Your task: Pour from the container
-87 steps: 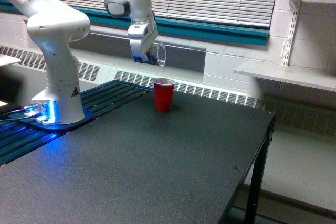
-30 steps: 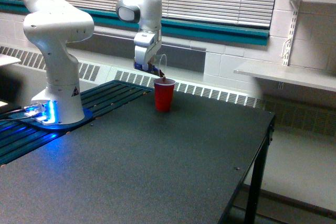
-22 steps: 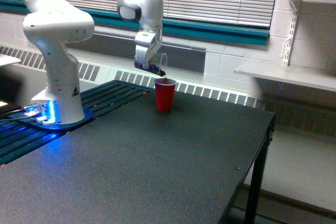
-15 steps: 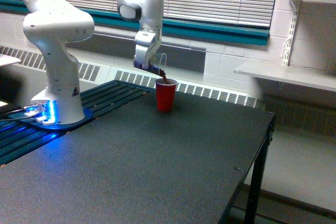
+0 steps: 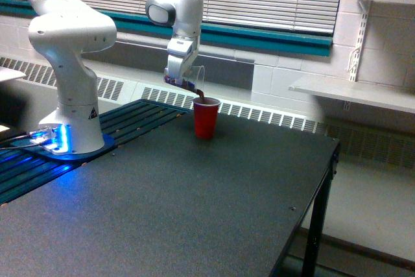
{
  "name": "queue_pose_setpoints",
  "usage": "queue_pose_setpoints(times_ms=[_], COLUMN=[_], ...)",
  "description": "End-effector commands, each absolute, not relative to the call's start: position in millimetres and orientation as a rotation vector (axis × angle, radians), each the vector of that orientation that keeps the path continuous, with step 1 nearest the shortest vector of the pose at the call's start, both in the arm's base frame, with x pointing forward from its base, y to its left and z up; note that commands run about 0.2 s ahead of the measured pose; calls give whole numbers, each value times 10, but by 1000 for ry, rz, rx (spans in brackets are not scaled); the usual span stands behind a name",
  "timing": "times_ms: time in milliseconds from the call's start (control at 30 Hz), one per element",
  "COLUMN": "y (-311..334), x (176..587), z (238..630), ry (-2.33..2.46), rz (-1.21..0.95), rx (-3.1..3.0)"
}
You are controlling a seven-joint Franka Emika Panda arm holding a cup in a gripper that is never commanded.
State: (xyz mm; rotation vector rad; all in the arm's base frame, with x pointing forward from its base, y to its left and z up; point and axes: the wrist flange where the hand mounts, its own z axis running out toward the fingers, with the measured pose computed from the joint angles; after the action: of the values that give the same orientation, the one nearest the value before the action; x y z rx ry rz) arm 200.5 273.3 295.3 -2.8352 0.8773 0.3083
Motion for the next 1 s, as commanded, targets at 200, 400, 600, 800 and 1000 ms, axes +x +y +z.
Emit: queue_pose_setpoints(times_ms=[200,400,600,800,1000], y=[2754,2758,2742,2722,2691], x=[2084,2134,2196,2242,2279], z=[2988,2986,2982,3004,3023], ry=[848,848,856,839,834], rz=[332,353,379,413,449], rx=[-2844,-2851,-2854,-2855,-2853])
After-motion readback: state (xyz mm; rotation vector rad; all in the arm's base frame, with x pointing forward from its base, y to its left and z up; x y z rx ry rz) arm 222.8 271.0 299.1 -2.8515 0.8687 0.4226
